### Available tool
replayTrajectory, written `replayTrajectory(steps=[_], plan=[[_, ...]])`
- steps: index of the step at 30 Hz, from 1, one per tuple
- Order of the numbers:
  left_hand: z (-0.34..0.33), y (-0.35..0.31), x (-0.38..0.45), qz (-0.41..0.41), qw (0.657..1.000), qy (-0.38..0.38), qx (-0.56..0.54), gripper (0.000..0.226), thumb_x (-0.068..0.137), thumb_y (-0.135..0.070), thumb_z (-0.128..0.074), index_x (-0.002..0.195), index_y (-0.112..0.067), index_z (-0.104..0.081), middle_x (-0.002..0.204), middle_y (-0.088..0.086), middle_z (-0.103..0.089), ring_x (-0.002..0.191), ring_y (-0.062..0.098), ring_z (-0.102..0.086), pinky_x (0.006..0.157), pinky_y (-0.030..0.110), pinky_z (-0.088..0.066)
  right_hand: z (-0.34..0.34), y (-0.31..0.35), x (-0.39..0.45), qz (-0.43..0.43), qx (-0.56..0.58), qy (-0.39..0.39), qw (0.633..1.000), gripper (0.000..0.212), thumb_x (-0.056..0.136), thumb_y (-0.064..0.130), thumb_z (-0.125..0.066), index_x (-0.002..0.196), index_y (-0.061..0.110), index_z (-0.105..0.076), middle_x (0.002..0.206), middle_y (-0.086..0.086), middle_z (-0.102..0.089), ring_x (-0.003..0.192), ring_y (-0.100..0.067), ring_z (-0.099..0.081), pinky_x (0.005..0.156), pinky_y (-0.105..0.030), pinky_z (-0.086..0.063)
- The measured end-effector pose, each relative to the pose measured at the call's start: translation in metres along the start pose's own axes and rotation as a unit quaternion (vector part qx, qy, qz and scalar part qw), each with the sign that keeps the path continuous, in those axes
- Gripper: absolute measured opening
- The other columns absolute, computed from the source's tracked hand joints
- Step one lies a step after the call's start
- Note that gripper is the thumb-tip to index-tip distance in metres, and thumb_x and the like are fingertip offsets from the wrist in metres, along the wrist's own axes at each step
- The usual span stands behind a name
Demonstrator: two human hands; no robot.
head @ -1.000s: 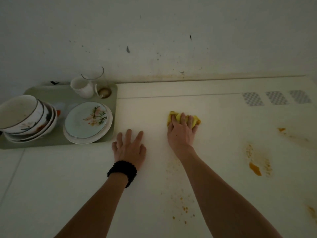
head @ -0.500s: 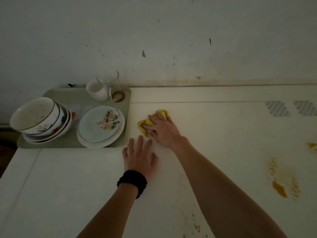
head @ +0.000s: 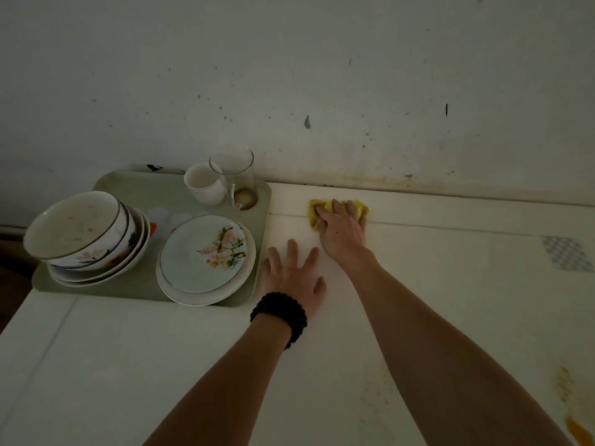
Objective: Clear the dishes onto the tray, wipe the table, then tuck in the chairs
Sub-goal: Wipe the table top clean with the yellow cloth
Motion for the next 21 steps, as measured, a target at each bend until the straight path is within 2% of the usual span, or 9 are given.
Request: replayTrajectory(steps=[2, 6, 8, 15, 18, 21], plan=[[0.002, 0.005, 0.009, 0.002, 1.000, 0.011, 0.001, 0.066, 0.092, -0.064, -0.029, 0.150, -0.041, -0.007, 0.162, 0.001, 0.002, 0.141, 0.047, -0.004, 0.116, 0.053, -0.014, 0.001, 0.005, 0.009, 0.010, 0.001, -0.002, 1.000, 0.044, 0.104, 0.035, -0.035, 0.148, 0.037, -0.042, 0.164, -0.001, -0.023, 0.152, -0.031, -0.007, 0.121, -0.058, -0.002], [0.001, 0.005, 0.014, 0.003, 1.000, 0.014, 0.012, 0.071, 0.090, -0.069, -0.029, 0.151, -0.042, -0.006, 0.162, -0.003, 0.001, 0.140, 0.046, -0.005, 0.116, 0.052, -0.016, -0.002, 0.013, 0.007, 0.119, -0.023, 0.042, 0.992, 0.043, 0.106, 0.036, -0.034, 0.148, 0.038, -0.042, 0.164, 0.004, -0.024, 0.153, -0.026, -0.008, 0.121, -0.054, -0.007], [0.001, 0.004, 0.014, 0.003, 1.000, 0.007, 0.011, 0.070, 0.089, -0.070, -0.028, 0.150, -0.043, -0.008, 0.162, -0.002, 0.000, 0.139, 0.046, -0.006, 0.116, 0.052, -0.018, 0.002, -0.001, 0.000, 0.126, -0.020, 0.051, 0.990, 0.043, 0.107, 0.037, -0.033, 0.149, 0.040, -0.040, 0.165, 0.006, -0.022, 0.153, -0.024, -0.007, 0.122, -0.052, -0.007], [-0.002, 0.008, 0.016, -0.002, 1.000, 0.004, 0.009, 0.068, 0.090, -0.070, -0.026, 0.150, -0.043, -0.008, 0.162, 0.000, -0.001, 0.139, 0.047, -0.006, 0.116, 0.054, -0.018, 0.022, -0.080, -0.040, -0.061, -0.018, -0.027, 0.998, 0.044, 0.104, 0.033, -0.037, 0.148, 0.037, -0.040, 0.164, 0.001, -0.023, 0.152, -0.027, -0.010, 0.121, -0.055, -0.010], [-0.001, 0.003, 0.011, 0.007, 1.000, 0.006, 0.004, 0.064, 0.092, -0.065, -0.029, 0.150, -0.040, -0.012, 0.161, 0.003, -0.004, 0.141, 0.046, -0.006, 0.115, 0.055, -0.020, 0.018, -0.081, -0.066, -0.138, -0.029, -0.053, 0.989, 0.045, 0.103, 0.032, -0.038, 0.147, 0.030, -0.042, 0.162, -0.003, -0.025, 0.150, -0.032, -0.012, 0.119, -0.058, -0.011], [0.004, -0.007, -0.006, -0.005, 1.000, -0.016, 0.015, 0.057, 0.096, -0.056, -0.032, 0.148, -0.035, -0.023, 0.157, 0.005, -0.018, 0.139, 0.041, -0.017, 0.112, 0.051, -0.027, 0.009, -0.051, -0.082, -0.117, -0.025, -0.049, 0.992, 0.047, 0.100, 0.030, -0.042, 0.147, 0.029, -0.042, 0.162, -0.003, -0.025, 0.150, -0.034, -0.011, 0.119, -0.060, -0.009]])
Point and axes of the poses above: each hand's wrist, its own x-axis towards the middle knuckle, its own z-axis out of the back of the hand, y = z × x, the point moved 7 cm from there along x, towards the middle knuckle
